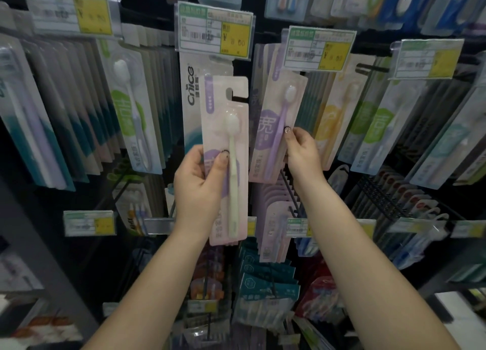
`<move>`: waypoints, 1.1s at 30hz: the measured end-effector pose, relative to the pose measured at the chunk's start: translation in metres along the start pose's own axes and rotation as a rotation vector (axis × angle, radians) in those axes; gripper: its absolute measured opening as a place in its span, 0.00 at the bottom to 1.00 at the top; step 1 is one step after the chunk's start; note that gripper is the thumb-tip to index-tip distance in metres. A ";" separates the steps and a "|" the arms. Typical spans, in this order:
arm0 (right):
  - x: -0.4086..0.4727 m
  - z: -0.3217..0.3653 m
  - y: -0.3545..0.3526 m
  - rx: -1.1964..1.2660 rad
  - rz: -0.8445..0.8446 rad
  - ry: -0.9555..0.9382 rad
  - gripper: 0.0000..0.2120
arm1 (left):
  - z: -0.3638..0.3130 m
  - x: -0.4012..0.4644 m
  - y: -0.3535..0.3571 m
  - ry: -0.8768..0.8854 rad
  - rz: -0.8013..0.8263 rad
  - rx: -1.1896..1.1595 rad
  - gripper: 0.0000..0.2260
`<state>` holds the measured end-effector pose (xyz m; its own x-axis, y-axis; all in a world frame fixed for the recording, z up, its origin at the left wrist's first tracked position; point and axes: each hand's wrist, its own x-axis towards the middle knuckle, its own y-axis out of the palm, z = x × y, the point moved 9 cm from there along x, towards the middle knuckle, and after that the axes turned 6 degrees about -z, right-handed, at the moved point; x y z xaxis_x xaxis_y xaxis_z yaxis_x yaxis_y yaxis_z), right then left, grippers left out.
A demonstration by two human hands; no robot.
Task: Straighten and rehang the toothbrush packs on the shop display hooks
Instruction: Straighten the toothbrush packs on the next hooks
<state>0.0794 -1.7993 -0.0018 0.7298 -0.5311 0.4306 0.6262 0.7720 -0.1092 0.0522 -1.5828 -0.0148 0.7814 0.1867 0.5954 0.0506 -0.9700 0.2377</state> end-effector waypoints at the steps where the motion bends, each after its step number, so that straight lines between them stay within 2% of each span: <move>1: 0.001 0.000 0.000 -0.015 0.002 0.002 0.10 | -0.001 0.002 0.002 0.004 0.001 -0.004 0.05; 3: 0.002 -0.003 0.001 -0.017 0.003 0.022 0.13 | -0.004 0.006 0.006 0.011 0.001 0.003 0.04; 7: 0.007 -0.007 0.001 -0.005 0.003 0.040 0.26 | -0.007 0.010 0.017 0.014 0.025 0.001 0.06; 10: 0.011 -0.006 0.000 -0.019 0.004 0.045 0.21 | -0.008 0.012 0.023 0.020 0.053 0.014 0.10; 15: 0.015 -0.005 0.000 -0.033 0.007 0.072 0.20 | -0.005 0.017 0.033 -0.012 0.100 0.026 0.12; 18: 0.012 -0.006 -0.004 -0.066 -0.008 0.056 0.27 | -0.002 0.018 0.037 -0.048 0.119 0.007 0.09; 22: 0.006 -0.005 -0.013 -0.132 -0.053 0.023 0.15 | 0.002 0.021 0.042 -0.083 0.133 0.002 0.08; 30: -0.001 0.005 -0.025 -0.170 -0.090 -0.082 0.07 | 0.013 0.019 0.050 -0.182 0.148 -0.006 0.11; 33: -0.006 0.009 -0.037 -0.192 -0.156 -0.115 0.05 | 0.014 0.020 0.053 -0.187 0.149 -0.003 0.12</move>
<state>0.0499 -1.8217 0.0079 0.5909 -0.5869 0.5535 0.7776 0.5972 -0.1967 0.0793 -1.6325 -0.0009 0.8819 0.0094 0.4714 -0.0752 -0.9842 0.1603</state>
